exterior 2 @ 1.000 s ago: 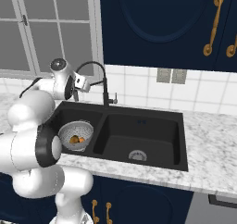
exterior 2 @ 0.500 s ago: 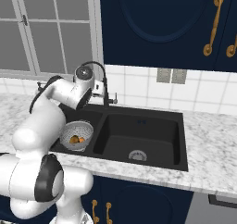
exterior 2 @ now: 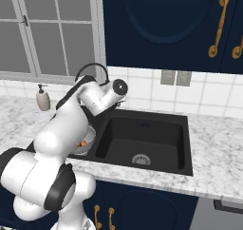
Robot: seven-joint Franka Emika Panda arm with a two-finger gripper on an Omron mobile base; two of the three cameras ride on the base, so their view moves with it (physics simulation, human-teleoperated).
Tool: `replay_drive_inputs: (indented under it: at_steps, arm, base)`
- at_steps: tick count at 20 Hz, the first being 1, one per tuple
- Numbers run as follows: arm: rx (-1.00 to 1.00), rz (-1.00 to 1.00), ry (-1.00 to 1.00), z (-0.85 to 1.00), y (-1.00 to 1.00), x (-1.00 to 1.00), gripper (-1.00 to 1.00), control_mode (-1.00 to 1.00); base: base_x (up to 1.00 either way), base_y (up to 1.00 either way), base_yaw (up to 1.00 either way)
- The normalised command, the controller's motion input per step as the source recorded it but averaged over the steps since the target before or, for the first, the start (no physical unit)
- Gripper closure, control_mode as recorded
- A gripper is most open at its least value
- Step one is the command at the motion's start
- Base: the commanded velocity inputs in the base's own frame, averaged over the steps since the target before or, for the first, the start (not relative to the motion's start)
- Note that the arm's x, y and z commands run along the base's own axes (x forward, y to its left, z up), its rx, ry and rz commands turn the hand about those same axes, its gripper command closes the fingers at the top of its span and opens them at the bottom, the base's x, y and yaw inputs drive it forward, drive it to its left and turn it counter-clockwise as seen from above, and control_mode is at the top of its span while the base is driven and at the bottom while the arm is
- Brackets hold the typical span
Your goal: Put the colander in the sink, put the pear, kiwi, tangerine in the colander, and turn on the sink faucet and pour water over the colander.
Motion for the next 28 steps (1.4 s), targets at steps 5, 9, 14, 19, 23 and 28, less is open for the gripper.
replay_drive_inputs:
  at_steps: [5,9,14,19,23,28]
  arm:
    - [-0.01,0.08,-0.06,-0.11,-0.27,0.39,-1.0,-1.0]
    - [-0.04,0.11,-0.21,-0.22,-0.18,0.23,-1.0,-1.0]
    - [-0.06,0.08,-0.26,-0.16,-0.09,0.36,-1.0,-1.0]
    - [-0.09,0.0,-0.25,-0.25,0.0,0.32,-1.0,-1.0]
    - [-0.03,0.0,-0.13,-0.04,0.0,0.34,-1.0,-1.0]
    - [0.0,0.0,0.0,-0.11,-0.01,0.28,-1.0,-1.0]
  base:
    - [0.0,0.0,0.0]
    - [0.0,0.0,0.0]
    - [0.0,0.0,0.0]
    - [0.0,0.0,0.0]
    - [0.0,0.0,0.0]
    - [0.0,0.0,0.0]
